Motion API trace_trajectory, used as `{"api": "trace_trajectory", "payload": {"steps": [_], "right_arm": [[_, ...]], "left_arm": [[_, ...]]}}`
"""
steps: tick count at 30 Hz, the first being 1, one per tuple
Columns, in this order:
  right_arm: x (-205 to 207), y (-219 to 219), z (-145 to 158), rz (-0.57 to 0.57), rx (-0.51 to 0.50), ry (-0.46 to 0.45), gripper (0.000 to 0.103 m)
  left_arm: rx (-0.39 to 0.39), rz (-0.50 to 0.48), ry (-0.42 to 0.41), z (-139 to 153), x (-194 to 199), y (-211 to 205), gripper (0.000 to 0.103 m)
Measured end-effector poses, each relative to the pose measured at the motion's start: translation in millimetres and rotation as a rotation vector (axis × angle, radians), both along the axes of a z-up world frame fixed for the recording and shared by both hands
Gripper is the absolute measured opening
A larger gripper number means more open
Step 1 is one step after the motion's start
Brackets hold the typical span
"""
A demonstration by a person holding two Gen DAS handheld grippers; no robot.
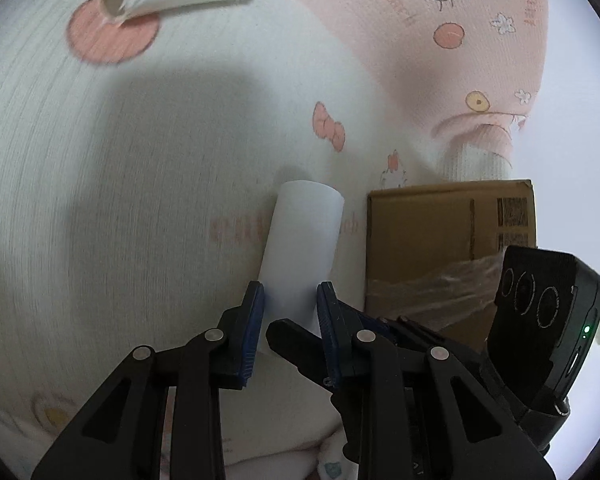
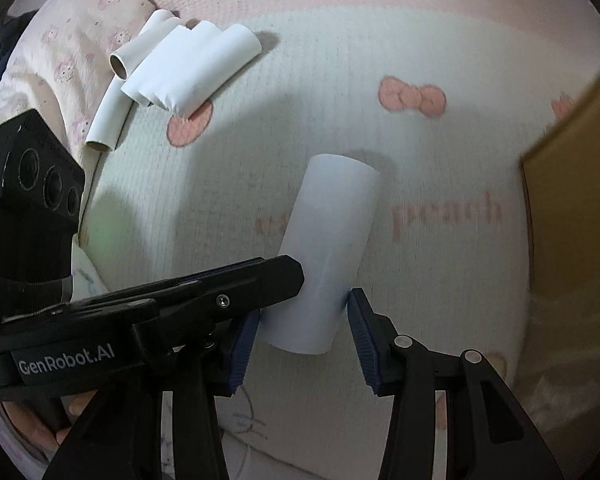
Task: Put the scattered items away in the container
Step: 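Close the right gripper around the separated white tube, then lift the white tube with the right gripper and carry it over the box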
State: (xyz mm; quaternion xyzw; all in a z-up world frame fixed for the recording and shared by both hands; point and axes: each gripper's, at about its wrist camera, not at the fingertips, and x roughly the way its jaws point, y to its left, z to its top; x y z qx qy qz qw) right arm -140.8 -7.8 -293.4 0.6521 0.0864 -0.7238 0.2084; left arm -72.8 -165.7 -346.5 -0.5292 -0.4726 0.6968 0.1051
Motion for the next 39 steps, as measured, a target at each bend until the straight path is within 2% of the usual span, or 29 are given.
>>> {"api": "trace_trajectory", "payload": {"steps": [4, 11, 15, 17, 24, 30, 39], "right_arm": [[14, 9, 1, -0.014, -0.019, -0.011, 0.043], [21, 24, 0, -0.124, -0.139, -0.096, 0.043], [19, 27, 3, -0.162, -0.148, -0.089, 0.043], [16, 28, 5, -0.179, -0.163, -0.086, 0.043], [6, 22, -3, -0.198, -0.167, -0.109, 0.044], [4, 17, -18, -0.203, -0.147, -0.125, 0.044], [3, 24, -21, -0.278, -0.194, -0.118, 0.044]], "left_arm": [[0.009, 0.011, -0.016, 1, 19, 9, 0.029], [-0.023, -0.064, -0.039, 7, 20, 10, 0.029], [-0.092, -0.101, -0.050, 15, 12, 3, 0.029], [-0.100, -0.111, -0.050, 16, 8, -1, 0.029], [-0.050, -0.137, -0.073, 7, -8, -5, 0.030], [-0.046, -0.162, -0.035, 6, -8, -1, 0.032], [-0.053, -0.145, -0.031, 10, -10, 3, 0.032]]}}
